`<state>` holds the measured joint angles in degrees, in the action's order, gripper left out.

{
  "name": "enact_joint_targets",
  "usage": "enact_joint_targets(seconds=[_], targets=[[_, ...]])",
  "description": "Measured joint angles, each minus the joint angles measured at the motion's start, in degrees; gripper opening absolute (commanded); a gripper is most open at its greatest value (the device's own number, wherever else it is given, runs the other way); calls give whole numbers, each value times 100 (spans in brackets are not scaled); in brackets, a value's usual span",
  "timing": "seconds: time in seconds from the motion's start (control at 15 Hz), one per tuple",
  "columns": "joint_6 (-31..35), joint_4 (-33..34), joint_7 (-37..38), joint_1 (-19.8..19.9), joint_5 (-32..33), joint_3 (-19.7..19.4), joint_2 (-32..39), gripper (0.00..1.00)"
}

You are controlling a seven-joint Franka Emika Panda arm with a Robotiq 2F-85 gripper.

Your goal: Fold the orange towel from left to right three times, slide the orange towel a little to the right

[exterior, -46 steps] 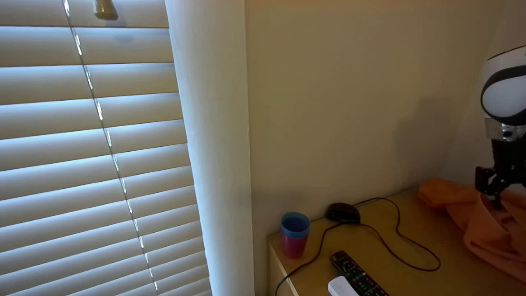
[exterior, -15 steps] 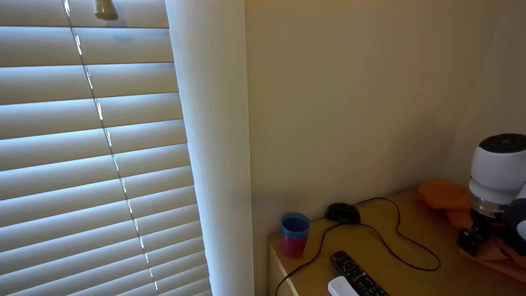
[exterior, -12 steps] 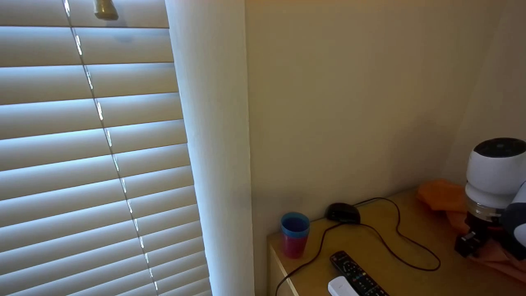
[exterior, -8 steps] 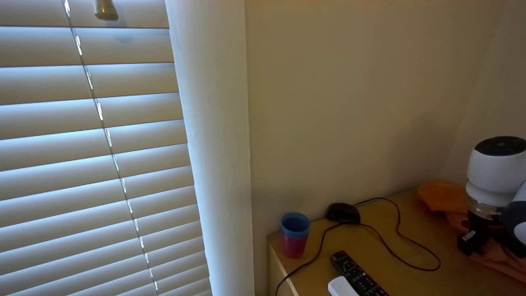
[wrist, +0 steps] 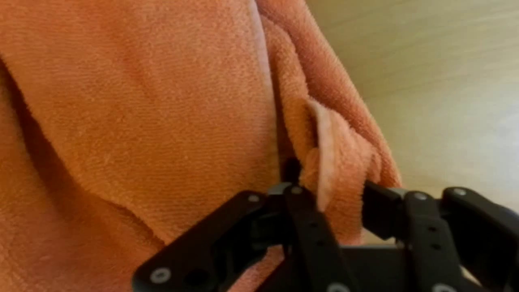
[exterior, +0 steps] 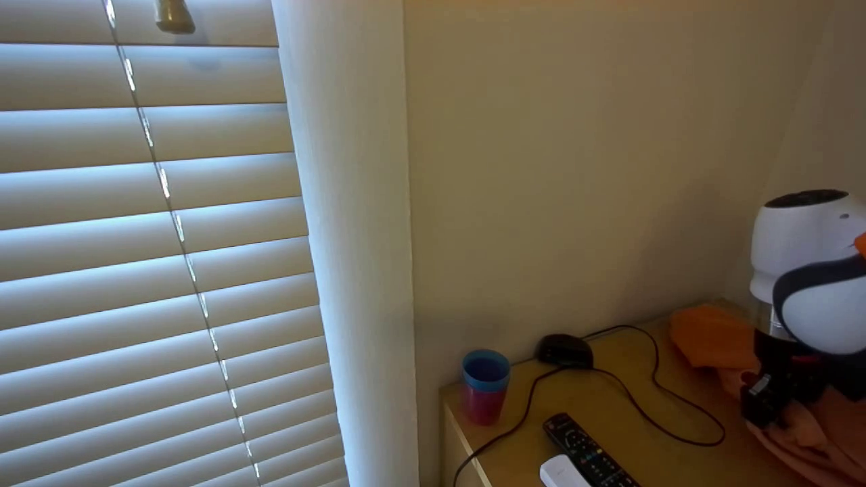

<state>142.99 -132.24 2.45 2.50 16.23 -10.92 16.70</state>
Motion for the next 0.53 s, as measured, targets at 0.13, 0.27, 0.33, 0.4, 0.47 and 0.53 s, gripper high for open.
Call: enact_joint_targets(seconds=[0.13,0.27,0.33,0.4,0.47,0.53], targets=[[-657,6,-510,35,-705,383,-435,5],[-1240,78,-849,37,-1278,624,-867,5],[-1463,156,-901,36,-1410,666,-1039,5],[-1623,253,-908,43,-1439,665,-1172,5],[-1737,363,-907,73,-1424,636,-1266,5],[-1783,473,-903,125,-1397,588,-1321,5]])
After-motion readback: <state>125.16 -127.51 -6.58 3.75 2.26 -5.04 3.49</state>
